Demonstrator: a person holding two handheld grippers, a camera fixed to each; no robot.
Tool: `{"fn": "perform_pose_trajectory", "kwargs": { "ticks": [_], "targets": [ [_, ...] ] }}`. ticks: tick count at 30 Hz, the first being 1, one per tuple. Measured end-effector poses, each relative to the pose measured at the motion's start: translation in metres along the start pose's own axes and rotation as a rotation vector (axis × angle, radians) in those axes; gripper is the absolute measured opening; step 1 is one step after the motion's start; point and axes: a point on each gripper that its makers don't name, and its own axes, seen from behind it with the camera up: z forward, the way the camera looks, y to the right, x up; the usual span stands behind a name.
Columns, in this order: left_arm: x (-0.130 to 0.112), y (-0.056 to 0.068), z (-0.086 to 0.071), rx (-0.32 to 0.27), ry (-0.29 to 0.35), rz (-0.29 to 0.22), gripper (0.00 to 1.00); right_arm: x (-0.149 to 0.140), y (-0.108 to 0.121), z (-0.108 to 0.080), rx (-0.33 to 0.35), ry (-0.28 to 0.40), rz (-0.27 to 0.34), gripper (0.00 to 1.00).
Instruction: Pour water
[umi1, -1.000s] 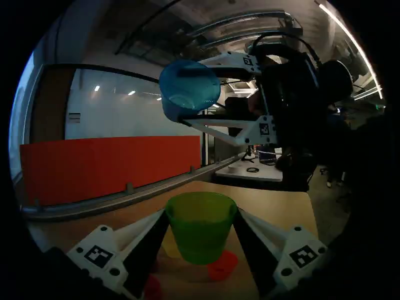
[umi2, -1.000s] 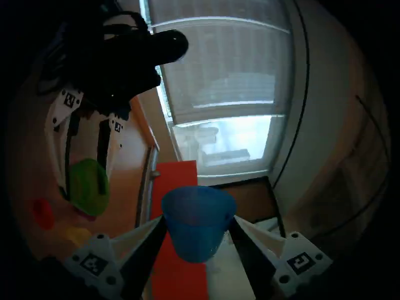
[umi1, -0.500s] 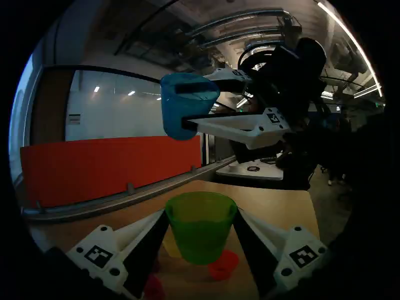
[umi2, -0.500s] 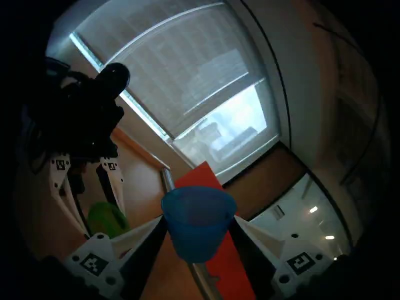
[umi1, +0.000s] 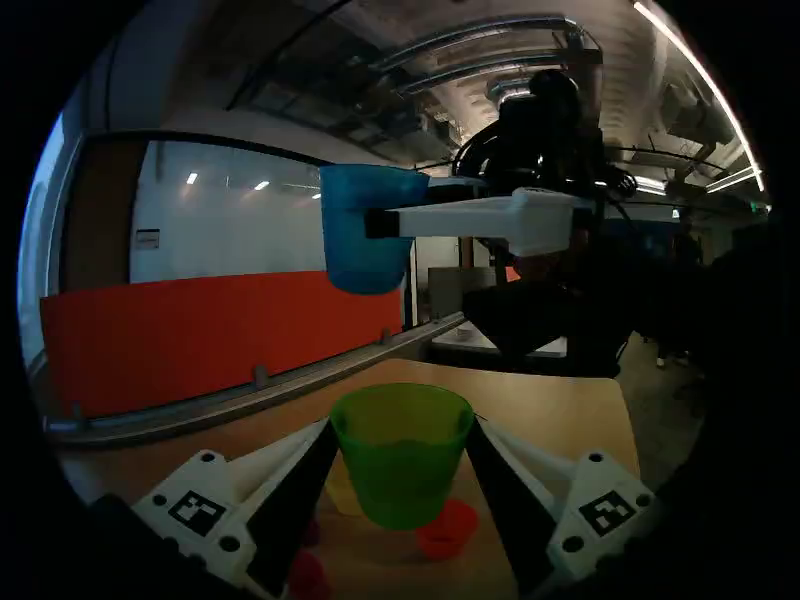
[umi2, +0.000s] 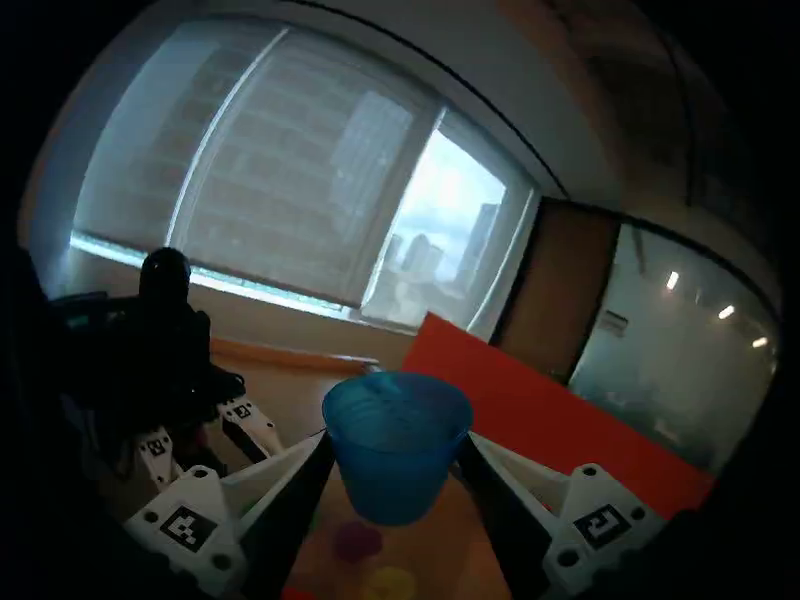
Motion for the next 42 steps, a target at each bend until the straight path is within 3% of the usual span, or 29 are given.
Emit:
{"fn": "perform_pose_trajectory", "kwargs": {
  "ticks": [6, 12, 26, 42],
  "targets": [
    [0.001, 0.001, 0.001, -0.002, -0.003, 0.004, 0.87, 0.002, -0.001, 0.0, 0.041, 0.017, 0.194, 0.87],
    [0.001, 0.002, 0.001, -0.003, -0.008, 0.007, 0.87, 0.001, 0.004, -0.002, 0.04, 0.022, 0.264, 0.87],
    [-0.012, -0.004, -0.006, 0.014, -0.045, 0.018, 0.87, -0.032, 0.016, -0.02, -0.018, -0.047, 0.222, 0.87],
    [-0.054, -0.007, -0.018, 0.026, -0.183, 0.063, 0.87, -0.098, 0.032, -0.052, -0.081, -0.163, 0.185, 0.87]
  ]
}}
